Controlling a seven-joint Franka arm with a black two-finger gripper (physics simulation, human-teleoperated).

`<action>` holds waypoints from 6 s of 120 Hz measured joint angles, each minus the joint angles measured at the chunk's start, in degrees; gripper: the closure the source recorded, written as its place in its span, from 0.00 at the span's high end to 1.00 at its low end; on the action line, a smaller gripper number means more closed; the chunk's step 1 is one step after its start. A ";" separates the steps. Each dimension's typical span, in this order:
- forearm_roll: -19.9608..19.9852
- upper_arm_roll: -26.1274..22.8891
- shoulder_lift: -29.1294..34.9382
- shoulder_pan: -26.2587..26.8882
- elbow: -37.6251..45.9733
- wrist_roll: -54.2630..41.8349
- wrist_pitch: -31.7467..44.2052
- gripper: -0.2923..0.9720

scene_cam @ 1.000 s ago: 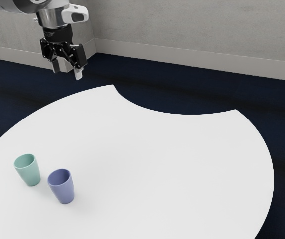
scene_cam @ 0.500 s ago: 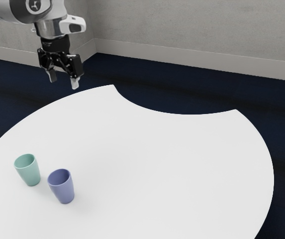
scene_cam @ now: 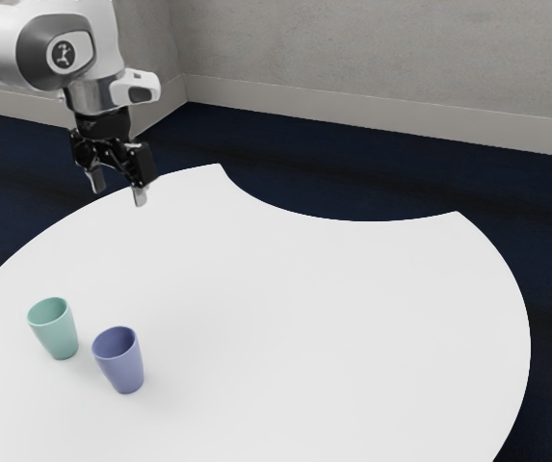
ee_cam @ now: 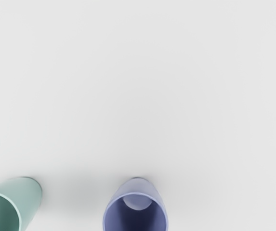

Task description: Place the left cup onto the right cup

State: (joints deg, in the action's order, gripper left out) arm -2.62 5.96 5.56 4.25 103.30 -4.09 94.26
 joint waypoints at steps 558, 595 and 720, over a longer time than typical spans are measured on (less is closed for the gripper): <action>-3.62 5.22 -0.77 -11.46 26.72 -7.13 24.35 0.77; -3.62 4.52 0.41 -11.57 29.70 -7.56 25.87 0.77; -3.78 4.50 -5.19 -11.70 29.78 -8.98 30.35 0.77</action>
State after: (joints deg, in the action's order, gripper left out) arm -6.40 10.46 0.37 -7.44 133.09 -13.07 124.61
